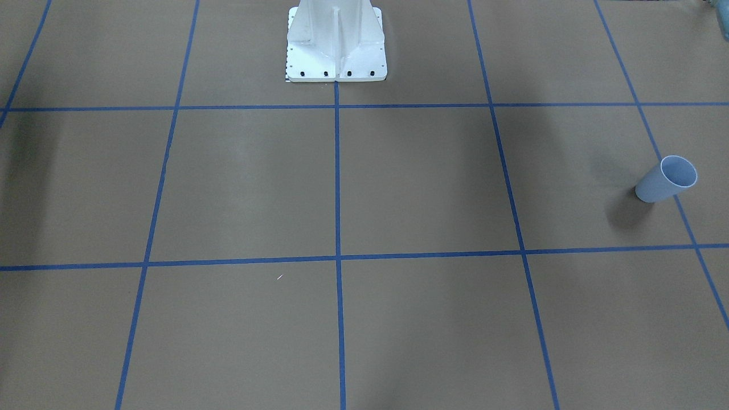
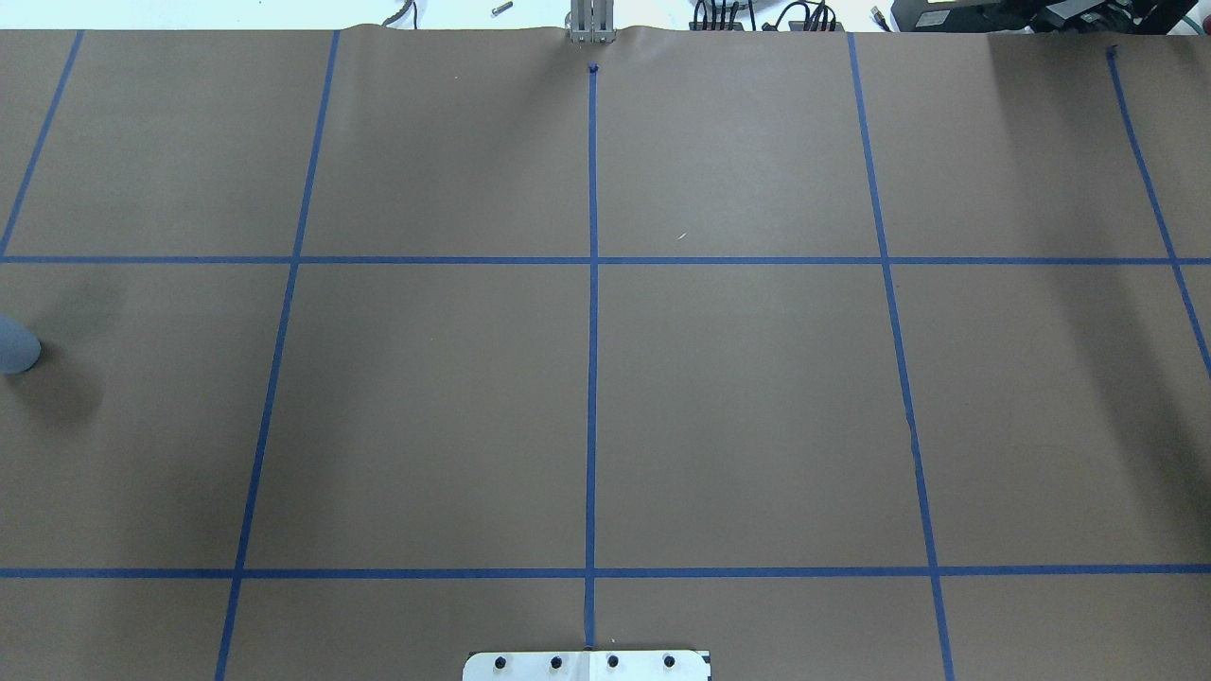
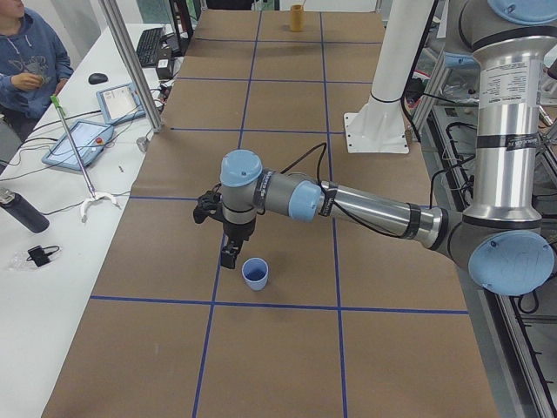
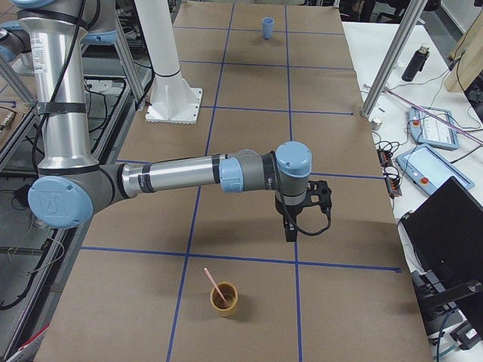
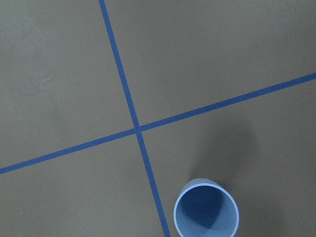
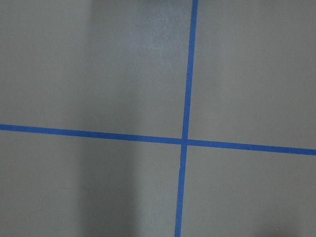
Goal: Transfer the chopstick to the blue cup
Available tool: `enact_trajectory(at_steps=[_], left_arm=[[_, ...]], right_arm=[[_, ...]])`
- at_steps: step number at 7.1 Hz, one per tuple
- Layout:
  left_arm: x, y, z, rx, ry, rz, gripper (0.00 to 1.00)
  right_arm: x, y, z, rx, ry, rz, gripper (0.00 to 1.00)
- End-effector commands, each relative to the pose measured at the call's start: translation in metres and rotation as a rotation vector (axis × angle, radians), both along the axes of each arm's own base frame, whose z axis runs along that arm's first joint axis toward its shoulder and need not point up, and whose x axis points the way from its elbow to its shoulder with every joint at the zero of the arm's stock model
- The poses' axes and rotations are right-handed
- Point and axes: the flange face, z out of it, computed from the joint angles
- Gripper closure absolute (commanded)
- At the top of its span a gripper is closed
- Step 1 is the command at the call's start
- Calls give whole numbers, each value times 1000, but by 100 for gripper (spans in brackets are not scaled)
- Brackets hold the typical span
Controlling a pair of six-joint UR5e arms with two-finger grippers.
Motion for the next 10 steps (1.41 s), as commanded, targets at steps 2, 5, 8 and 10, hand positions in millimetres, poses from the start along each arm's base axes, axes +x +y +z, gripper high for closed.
enact_trajectory(at_steps=[2,5,8,10], left_arm=[[0,7,5,10,3,1,2],[0,18,26,-28,-2,6,2],[2,18,41,-73,-3,-3,2],[10,18,53,-118,-3,-12,2]], right_arm=[[-2,4,1,1,-21,-4,0],[-5,16,-3,3,-62,-8,0],[-7,25,4,-19,-81,-8,0],[-11,27,0,-10,-140,-25,0]])
